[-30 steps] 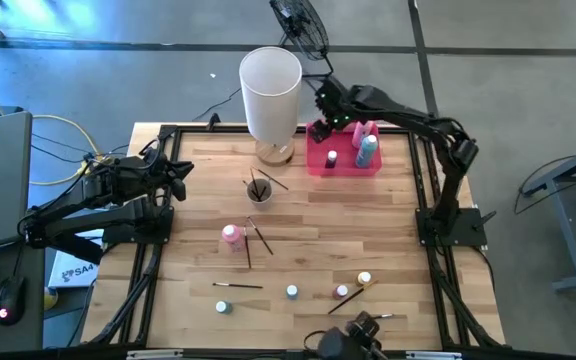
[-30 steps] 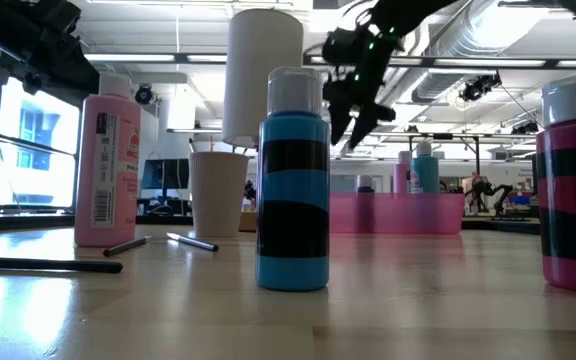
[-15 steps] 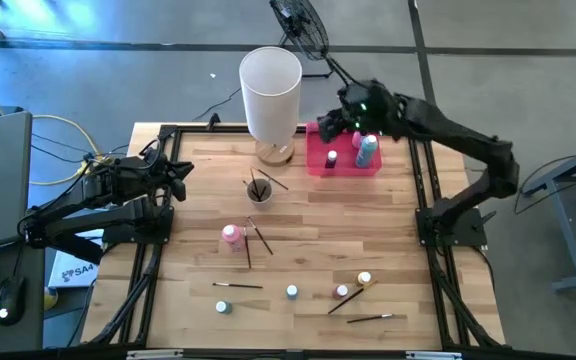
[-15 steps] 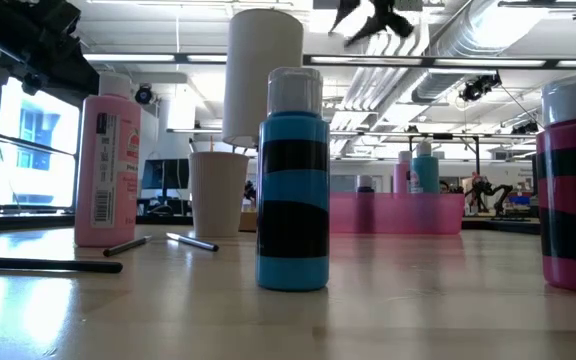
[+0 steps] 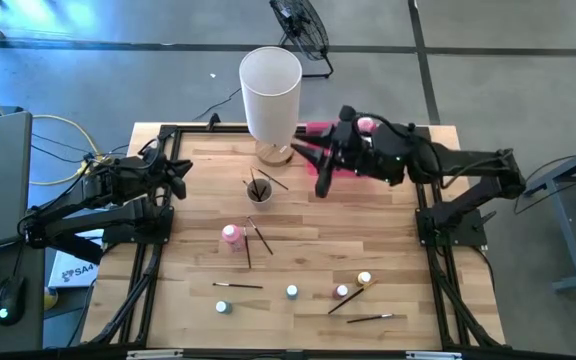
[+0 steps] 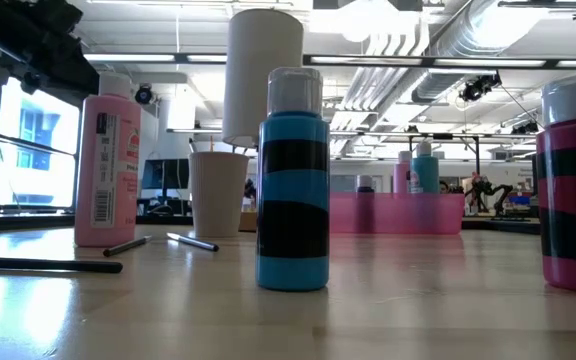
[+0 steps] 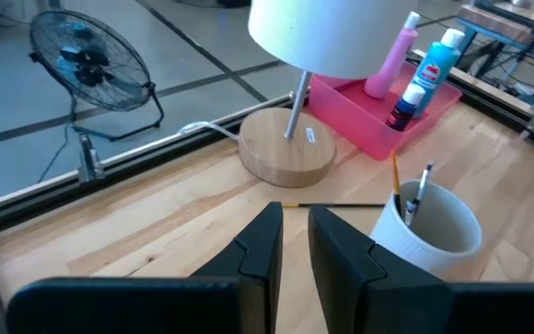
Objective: Pick & Place Paint Supplies
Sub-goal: Put the golden paint brush into the white cup
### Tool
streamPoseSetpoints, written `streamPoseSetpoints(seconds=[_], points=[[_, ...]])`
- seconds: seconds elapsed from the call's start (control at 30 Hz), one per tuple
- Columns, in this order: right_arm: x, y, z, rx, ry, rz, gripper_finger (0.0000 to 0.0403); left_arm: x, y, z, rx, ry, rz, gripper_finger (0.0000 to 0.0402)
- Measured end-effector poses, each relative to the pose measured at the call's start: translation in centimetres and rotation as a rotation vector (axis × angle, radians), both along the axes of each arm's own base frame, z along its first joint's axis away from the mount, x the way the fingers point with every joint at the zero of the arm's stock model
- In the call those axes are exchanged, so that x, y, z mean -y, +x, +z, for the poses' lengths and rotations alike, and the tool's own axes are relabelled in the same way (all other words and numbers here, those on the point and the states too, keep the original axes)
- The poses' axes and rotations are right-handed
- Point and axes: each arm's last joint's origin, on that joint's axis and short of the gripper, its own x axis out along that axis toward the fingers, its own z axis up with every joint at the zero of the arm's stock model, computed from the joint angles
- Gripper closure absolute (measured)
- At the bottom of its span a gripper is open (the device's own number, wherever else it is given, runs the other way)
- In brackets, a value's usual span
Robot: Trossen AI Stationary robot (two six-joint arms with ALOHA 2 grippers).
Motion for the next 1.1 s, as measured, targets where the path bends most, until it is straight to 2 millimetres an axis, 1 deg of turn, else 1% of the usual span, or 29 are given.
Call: streamPoseSetpoints(seconds=[0.13, 0.27, 0.53, 0.7, 0.87, 1.1], points=[[-0.9, -0.1, -0.2, -0.018, -0.004, 0.03, 0.0323, -0.1, 0.0, 0.2, 0.015, 0.013, 0.021, 0.0348], [-1.6, -0.2, -0.7, -0.05, 0.063, 0.048, 0.0327, -0.1, 0.1, 0.3, 0.033, 0.02, 0.022, 0.0348], [-3.4, -0.7, -2.3, -0.125, 0.359, 0.047, 0.0332, -0.1, 0.1, 0.3, 0.031, 0.021, 0.022, 0.0348], [-4.9, -1.6, -3.6, -0.178, 0.507, -0.064, 0.0343, -0.1, 0.1, 0.3, 0.03, 0.023, 0.02, 0.0348], [-6.4, -2.5, -4.4, -0.226, 0.515, -0.133, 0.0353, -0.1, 0.1, 0.3, 0.031, 0.019, 0.01, 0.0348], [-7.2, -2.7, -4.5, -0.253, 0.514, -0.083, 0.0356, 0.0, 0.1, 0.3, 0.035, 0.009, -0.019, 0.0348]])
